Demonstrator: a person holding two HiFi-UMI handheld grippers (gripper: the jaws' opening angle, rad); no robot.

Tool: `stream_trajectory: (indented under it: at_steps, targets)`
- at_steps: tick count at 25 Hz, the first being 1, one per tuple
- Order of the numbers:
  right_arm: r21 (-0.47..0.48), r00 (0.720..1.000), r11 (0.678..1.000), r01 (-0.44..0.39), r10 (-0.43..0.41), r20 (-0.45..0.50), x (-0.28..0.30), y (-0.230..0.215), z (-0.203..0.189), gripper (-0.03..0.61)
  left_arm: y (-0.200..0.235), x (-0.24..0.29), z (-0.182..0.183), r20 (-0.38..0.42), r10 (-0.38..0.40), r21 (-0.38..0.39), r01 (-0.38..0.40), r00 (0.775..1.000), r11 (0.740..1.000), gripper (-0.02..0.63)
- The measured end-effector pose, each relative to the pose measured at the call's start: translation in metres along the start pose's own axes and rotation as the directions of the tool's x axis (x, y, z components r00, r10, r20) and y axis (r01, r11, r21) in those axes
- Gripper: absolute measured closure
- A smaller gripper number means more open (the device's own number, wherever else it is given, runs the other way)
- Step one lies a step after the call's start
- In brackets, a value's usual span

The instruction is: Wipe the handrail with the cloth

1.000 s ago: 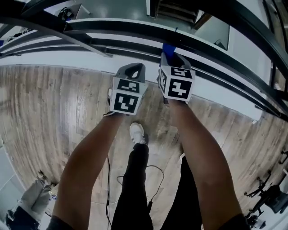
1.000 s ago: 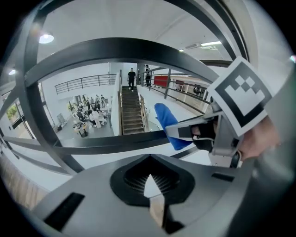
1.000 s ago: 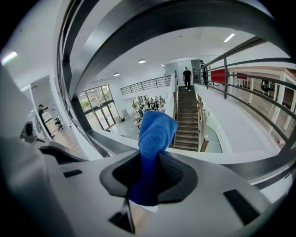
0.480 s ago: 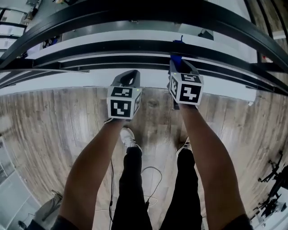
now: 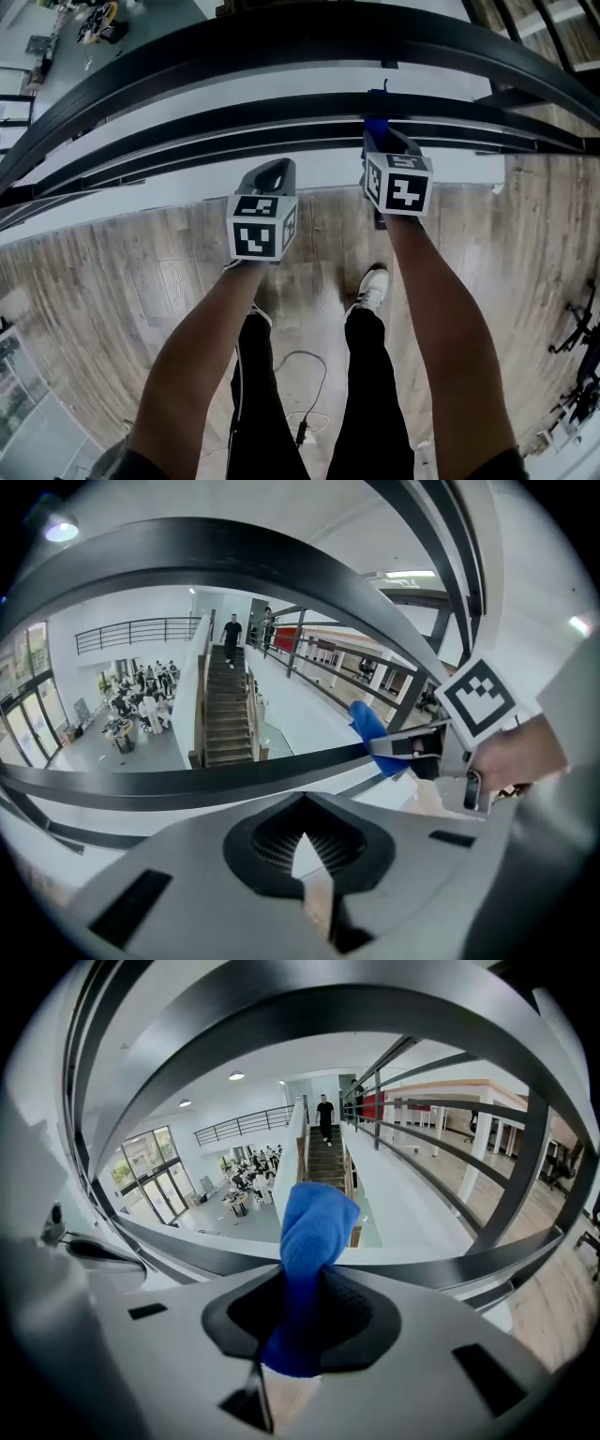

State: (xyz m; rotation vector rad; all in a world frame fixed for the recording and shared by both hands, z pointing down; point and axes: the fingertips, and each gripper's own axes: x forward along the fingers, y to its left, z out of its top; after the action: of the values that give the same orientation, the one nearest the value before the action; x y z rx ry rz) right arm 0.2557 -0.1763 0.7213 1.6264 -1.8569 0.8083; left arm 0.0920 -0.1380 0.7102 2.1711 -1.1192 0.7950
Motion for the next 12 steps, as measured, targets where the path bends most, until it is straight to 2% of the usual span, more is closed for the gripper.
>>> stream_trajectory:
  at_steps: [4,9,12]
  targets:
    - [0.011,1.000,1.000,0.020,-0.020,-0.018,-0.014,-0.070,-0.007,0.468,-0.066,0.032,0.014,-0.013,-0.035,0.041,0.036,0.999,0.999,0.611]
    - [0.076,0.998,0.996,0.035,-0.030,-0.055,-0.030,-0.159,-0.011,0.468,-0.139,0.068,0.036,-0.026,-0.058,0.082,0.060,0.998,0.995,0.611]
    - [0.072,0.995,0.995,0.068,-0.063,-0.071,-0.042,-0.219,-0.019,0.468,-0.184,0.091,0.046,-0.037,-0.074,0.094,0.077,0.997,0.993,0.611]
